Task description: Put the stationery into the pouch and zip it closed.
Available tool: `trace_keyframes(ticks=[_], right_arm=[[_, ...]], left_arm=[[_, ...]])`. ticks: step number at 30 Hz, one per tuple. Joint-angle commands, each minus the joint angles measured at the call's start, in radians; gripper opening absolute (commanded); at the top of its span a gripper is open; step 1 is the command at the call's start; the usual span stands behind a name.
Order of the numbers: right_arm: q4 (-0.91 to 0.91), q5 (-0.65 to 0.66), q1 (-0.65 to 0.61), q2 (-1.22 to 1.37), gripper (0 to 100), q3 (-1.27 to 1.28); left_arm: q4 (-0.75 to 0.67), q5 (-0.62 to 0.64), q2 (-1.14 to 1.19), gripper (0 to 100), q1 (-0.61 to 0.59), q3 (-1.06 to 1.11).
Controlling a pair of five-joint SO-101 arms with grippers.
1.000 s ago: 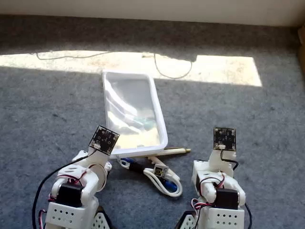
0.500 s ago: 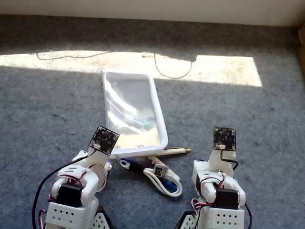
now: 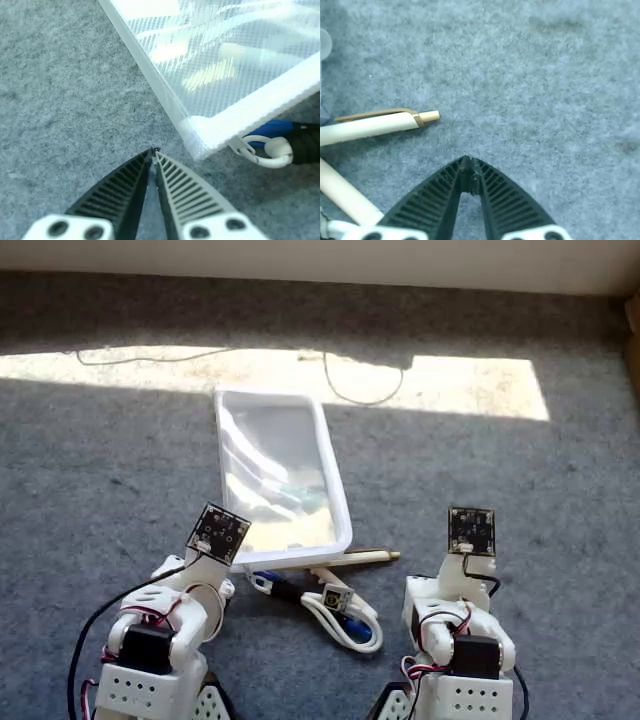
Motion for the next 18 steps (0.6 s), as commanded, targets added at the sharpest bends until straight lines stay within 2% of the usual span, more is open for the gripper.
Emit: trace_keyframes(ticks=[1,18], right_arm=[[-0.016,-0.006,-0.004,-0.018,0.9,0.110],[-0.016,-0.009,-0.038,-0.018,0.9,0.116]], left_arm=[[0.003,0.008,-0.005,1,-0.005,0.019],[0.003,0.008,-0.005,1,-0.005,0.019]])
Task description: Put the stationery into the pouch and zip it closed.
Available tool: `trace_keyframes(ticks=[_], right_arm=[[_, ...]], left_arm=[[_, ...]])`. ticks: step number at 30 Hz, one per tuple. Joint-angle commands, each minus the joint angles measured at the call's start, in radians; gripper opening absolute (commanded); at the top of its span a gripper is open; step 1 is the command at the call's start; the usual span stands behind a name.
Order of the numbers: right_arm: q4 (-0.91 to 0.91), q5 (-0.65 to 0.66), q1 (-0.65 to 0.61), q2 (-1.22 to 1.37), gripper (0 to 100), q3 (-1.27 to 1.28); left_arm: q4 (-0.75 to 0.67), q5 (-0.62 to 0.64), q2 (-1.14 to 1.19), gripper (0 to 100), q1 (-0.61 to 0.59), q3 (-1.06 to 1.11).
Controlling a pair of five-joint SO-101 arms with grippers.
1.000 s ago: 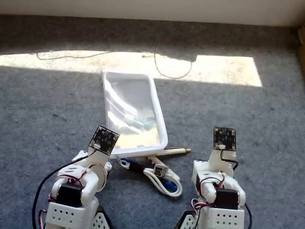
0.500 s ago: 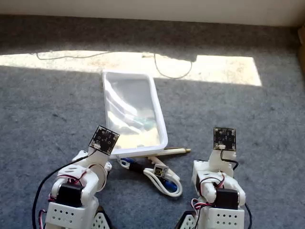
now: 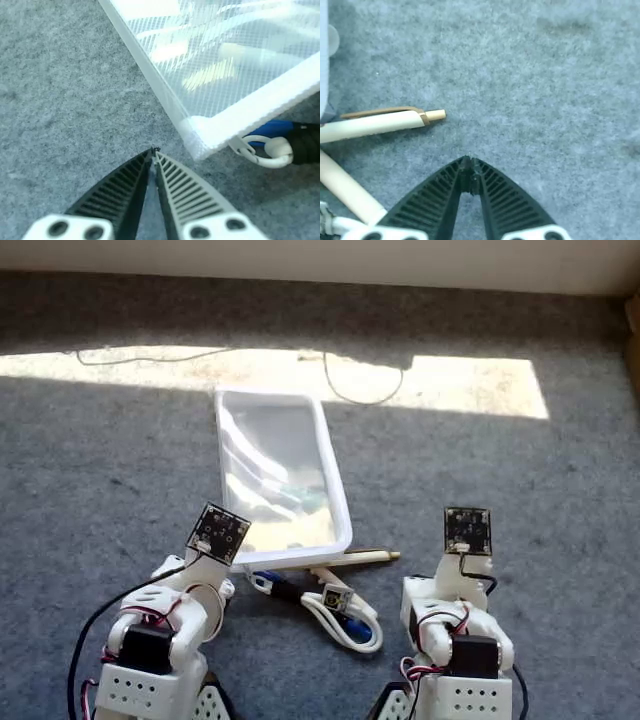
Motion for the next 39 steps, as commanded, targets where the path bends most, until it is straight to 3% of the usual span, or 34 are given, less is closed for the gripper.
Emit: trace_keyframes(ticks=[1,19,29,35,39], right_arm=[[-0.016,-0.009,-0.013,-0.018,0.9,0.116],[-0.015,-0.008,-0.005,-0.018,0.9,0.105],[-0.016,-0.012,-0.005,-0.018,0.8,-0.101],[-0.016,-0.221,-0.007,-0.018,0.8,-0.194],[-0.016,-0.247,-0.007,-0.018,0.8,-0.275]], left_arm=[[0.003,0.008,-0.005,1,-0.005,0.019],[0.003,0.008,-0.005,1,-0.005,0.019],[0.003,0.008,-0.005,1,-0.005,0.019],[0.003,0.008,-0.005,1,-0.005,0.019],[0.003,0.008,-0.005,1,-0.005,0.019]])
